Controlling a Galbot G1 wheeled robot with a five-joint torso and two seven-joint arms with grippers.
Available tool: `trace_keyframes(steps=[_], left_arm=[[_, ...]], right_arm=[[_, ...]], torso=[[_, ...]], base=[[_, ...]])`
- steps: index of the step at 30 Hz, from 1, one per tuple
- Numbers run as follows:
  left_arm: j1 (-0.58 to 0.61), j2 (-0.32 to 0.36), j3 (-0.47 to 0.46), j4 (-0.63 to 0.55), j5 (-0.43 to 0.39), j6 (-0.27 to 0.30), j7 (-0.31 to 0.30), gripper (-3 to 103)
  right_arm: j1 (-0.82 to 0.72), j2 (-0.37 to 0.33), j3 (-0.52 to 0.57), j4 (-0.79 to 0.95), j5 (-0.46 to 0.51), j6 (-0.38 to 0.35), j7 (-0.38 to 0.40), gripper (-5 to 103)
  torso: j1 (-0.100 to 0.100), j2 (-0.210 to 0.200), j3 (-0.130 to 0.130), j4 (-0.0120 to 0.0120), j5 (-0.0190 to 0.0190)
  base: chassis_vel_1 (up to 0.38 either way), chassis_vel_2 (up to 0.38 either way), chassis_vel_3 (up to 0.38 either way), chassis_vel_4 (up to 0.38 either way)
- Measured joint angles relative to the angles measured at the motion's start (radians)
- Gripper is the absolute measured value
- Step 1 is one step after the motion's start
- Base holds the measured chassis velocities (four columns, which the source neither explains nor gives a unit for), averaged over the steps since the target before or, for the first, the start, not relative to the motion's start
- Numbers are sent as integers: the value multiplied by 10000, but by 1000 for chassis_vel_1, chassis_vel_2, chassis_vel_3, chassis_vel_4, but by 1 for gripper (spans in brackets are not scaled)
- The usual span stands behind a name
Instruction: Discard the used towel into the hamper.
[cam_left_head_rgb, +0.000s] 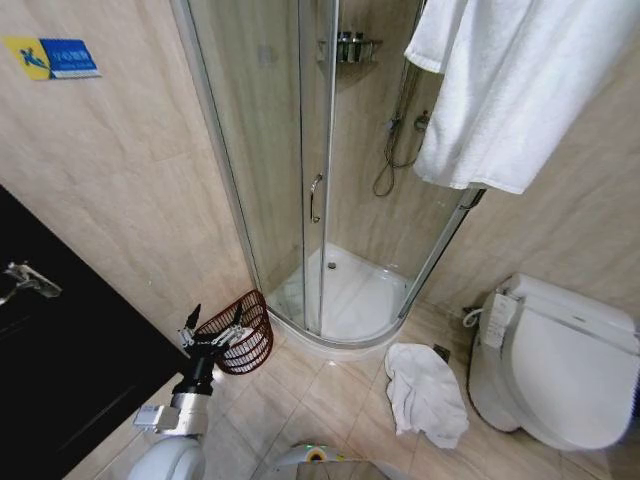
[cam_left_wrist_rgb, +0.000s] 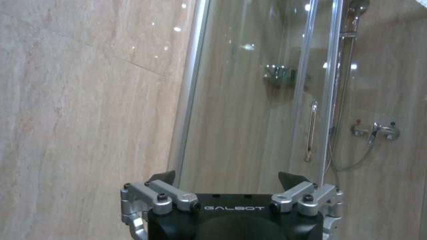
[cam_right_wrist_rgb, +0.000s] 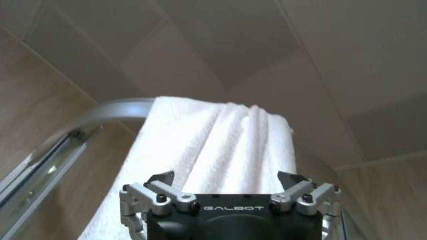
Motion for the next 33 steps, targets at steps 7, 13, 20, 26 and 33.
trace_keyframes(steps=[7, 13, 20, 26, 33], left_arm=[[0, 0, -1, 0, 0, 0, 0, 100], [0, 0, 0, 0, 0, 0, 0, 100], [0, 0, 0, 0, 0, 0, 0, 100], [0, 0, -1, 0, 0, 0, 0, 100], [0, 0, 0, 0, 0, 0, 0, 100]], right_arm=[[-1547, 288, 1029, 404, 655, -258, 322, 100], [-2384, 412, 1652, 509, 926, -384, 326, 100], [-3635, 89, 2377, 993, 1459, -596, 411, 101], [-4478, -307, 3052, 801, 1400, -624, 492, 99], [-4823, -508, 3327, 580, 902, -579, 628, 87]], torso=[[2, -1, 2, 8, 4], [1, -1, 1, 3, 3], [1, -1, 1, 6, -3], [1, -1, 2, 9, 1], [1, -1, 1, 6, 2]], base=[[0, 0, 0, 0], [0, 0, 0, 0], [0, 0, 0, 0], [0, 0, 0, 0], [0, 0, 0, 0]])
